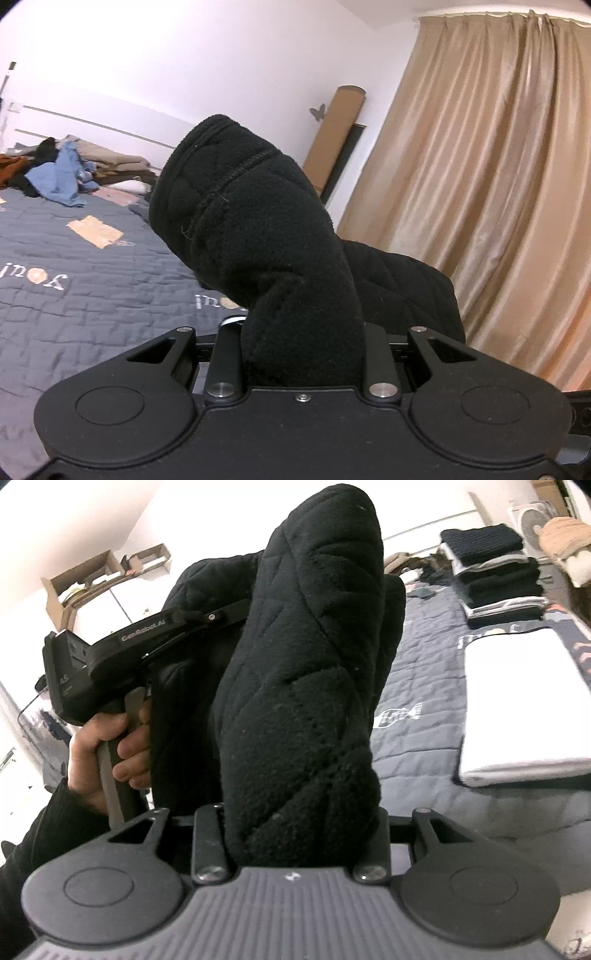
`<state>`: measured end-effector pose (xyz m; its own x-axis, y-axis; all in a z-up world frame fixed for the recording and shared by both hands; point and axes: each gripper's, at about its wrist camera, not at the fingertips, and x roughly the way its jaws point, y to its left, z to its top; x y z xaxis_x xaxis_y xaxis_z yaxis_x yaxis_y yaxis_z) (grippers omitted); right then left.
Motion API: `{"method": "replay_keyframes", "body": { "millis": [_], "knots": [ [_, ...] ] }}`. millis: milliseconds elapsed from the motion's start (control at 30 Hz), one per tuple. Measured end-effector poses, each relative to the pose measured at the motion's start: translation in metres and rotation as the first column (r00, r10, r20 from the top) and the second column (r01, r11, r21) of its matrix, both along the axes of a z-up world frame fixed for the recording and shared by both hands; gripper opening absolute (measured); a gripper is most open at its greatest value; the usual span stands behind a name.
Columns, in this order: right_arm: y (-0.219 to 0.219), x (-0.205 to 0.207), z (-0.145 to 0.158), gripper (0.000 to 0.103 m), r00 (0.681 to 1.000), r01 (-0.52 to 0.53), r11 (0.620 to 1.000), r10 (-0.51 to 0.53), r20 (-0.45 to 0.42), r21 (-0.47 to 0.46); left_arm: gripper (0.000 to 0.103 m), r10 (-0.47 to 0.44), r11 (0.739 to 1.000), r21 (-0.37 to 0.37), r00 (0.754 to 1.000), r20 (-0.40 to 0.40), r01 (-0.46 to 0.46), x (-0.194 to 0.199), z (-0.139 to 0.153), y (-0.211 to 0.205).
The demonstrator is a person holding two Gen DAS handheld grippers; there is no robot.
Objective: Fold clothes
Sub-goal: 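Carry the jacket with both grippers toward the stack of folded clothes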
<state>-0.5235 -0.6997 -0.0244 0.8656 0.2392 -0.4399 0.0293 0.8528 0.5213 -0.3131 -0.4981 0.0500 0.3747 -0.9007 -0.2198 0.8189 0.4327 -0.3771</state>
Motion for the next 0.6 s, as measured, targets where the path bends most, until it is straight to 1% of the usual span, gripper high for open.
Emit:
{"method": "replay_keyframes", "body": {
  "millis": [67, 233, 400, 600],
  "knots": [
    [-0.011, -0.005, 0.001, 0.039, 1.000, 0.013, 1.000, -0.013, 0.002, 0.000, 0.026, -0.015, 1.000, 0.006, 1.000, 0.003, 0.015, -0.004, 0.001, -0.015],
    [-0.042, -0.009, -0.003, 0.039, 0.998, 0.058, 0.998, -0.058, 0.003, 0.012, 0.026, -0.061, 0.998, 0.033, 0.998, 0.002, 0.060, 0.001, -0.002, -0.056],
    [-0.081, -0.003, -0.009, 0.039, 0.994, 0.109, 0.994, -0.109, -0.013, 0.029, 0.026, -0.104, 0.993, 0.054, 0.994, -0.014, 0.105, 0.016, -0.011, -0.108],
    [-0.132, 0.019, -0.019, 0.039, 0.988, 0.149, 0.988, -0.148, -0.049, 0.029, 0.026, -0.132, 0.989, 0.060, 0.990, -0.051, 0.135, 0.045, -0.031, -0.162]
  ]
}}
